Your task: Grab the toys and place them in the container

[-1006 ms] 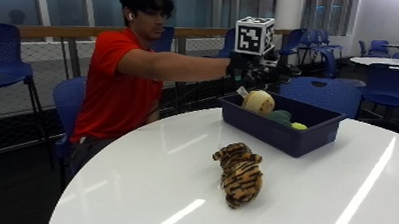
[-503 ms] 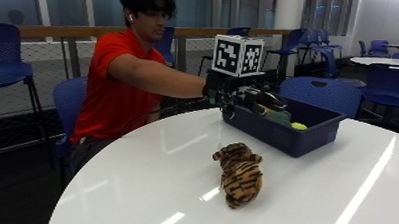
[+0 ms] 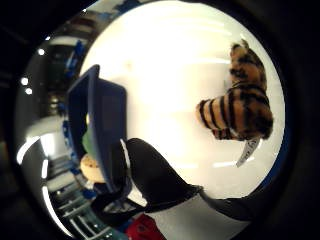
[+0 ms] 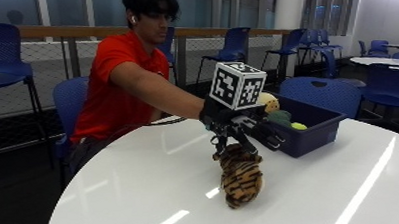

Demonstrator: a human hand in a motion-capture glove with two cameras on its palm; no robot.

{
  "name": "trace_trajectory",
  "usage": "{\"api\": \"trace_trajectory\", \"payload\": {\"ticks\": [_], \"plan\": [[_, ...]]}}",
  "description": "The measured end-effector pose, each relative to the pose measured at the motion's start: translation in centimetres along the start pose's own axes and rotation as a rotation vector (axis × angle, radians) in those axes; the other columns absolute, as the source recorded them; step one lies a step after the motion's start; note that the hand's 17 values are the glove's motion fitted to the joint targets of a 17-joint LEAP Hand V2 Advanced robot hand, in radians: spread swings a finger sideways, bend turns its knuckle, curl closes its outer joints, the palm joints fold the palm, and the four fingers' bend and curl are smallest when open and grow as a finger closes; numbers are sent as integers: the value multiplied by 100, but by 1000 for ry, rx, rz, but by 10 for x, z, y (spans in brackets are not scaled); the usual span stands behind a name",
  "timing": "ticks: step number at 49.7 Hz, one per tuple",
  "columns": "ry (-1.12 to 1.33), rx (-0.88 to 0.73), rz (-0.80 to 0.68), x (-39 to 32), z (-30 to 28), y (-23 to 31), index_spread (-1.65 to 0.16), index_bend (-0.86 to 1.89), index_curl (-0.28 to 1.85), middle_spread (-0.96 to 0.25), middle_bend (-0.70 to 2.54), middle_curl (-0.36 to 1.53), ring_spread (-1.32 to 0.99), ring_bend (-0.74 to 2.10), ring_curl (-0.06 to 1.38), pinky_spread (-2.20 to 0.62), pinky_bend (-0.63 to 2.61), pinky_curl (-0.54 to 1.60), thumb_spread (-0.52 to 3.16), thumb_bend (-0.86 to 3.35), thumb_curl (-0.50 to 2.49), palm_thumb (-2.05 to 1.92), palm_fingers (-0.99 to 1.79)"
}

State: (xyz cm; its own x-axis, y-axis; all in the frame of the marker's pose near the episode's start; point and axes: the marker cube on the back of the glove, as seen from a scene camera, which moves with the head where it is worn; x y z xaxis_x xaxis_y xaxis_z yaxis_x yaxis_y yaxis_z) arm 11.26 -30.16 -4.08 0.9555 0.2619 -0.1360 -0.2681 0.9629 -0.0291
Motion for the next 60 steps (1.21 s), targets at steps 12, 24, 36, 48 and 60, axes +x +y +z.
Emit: {"api": "trace_trajectory", "payload": {"ticks": [12, 24, 36, 48, 60], "plan": [[-22, 1, 16, 3, 16, -13, -34, 11, 23, -4, 13, 24, 7, 16, 25, 13, 122, 35, 91, -11, 18, -15, -21], [-22, -37, 29, 9, 31, -23, -33, 10, 21, -3, 13, 24, 8, 16, 24, 13, 125, 35, 90, -11, 17, -14, -22], [-59, -96, 35, 11, 47, -30, -32, 7, 17, -1, 10, 21, 8, 28, 27, 9, 136, 38, 94, -7, 18, -9, -17], [-4, -116, 61, 17, 63, -30, -32, 7, 14, 1, 9, 18, 9, 43, 32, 3, 148, 40, 104, -2, 22, 0, -19], [6, -156, 103, 23, 66, -33, -33, 10, 13, 0, 13, 17, 7, 62, 37, -6, 148, 38, 112, -1, 27, 7, -11]]}}
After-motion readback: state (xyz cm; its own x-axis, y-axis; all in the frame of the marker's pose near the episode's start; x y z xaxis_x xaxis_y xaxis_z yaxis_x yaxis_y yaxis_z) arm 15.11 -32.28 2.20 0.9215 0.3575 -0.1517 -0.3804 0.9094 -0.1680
